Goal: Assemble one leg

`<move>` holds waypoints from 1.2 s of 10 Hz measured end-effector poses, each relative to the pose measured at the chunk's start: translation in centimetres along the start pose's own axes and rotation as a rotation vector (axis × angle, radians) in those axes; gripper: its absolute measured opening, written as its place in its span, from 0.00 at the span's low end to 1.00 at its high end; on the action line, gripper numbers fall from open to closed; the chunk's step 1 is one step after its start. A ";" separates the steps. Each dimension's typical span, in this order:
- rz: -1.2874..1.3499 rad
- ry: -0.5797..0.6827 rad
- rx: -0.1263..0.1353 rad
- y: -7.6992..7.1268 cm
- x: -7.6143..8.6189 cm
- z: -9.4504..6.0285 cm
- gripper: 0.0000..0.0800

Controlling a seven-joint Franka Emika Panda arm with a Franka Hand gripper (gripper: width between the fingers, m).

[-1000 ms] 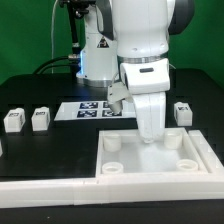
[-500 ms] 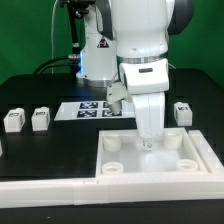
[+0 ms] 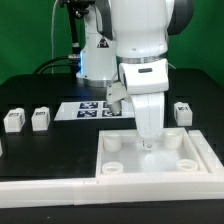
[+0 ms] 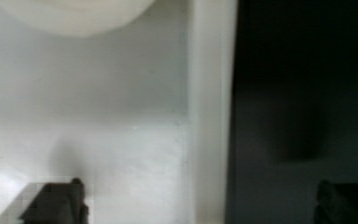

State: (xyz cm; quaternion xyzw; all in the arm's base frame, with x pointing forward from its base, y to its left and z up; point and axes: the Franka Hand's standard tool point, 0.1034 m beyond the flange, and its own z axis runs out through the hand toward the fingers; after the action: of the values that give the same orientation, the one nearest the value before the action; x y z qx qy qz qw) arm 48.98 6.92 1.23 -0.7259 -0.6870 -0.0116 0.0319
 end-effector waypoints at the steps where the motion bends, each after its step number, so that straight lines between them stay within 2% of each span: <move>1: 0.046 -0.003 -0.010 -0.3 0.3 -0.9 0.81; 3: 0.129 -0.012 -0.020 -1.2 1.3 -2.9 0.81; 5: 0.416 -0.016 -0.016 -2.8 4.4 -4.6 0.81; 7: 0.724 -0.011 -0.015 -4.4 8.1 -4.6 0.81; 8: 0.842 -0.005 -0.020 -4.7 9.2 -4.7 0.81; 9: 0.962 0.002 -0.022 -5.0 10.0 -4.5 0.81; 12: 1.203 0.014 -0.005 -5.1 10.1 -4.5 0.81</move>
Offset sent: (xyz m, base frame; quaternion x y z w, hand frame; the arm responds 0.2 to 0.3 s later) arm -0.0264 0.0279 0.0487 0.0102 -0.0267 0.0696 0.9972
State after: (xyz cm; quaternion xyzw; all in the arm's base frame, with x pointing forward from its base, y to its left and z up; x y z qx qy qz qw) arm 44.61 17.03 6.50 -0.9872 -0.1556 0.0022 0.0357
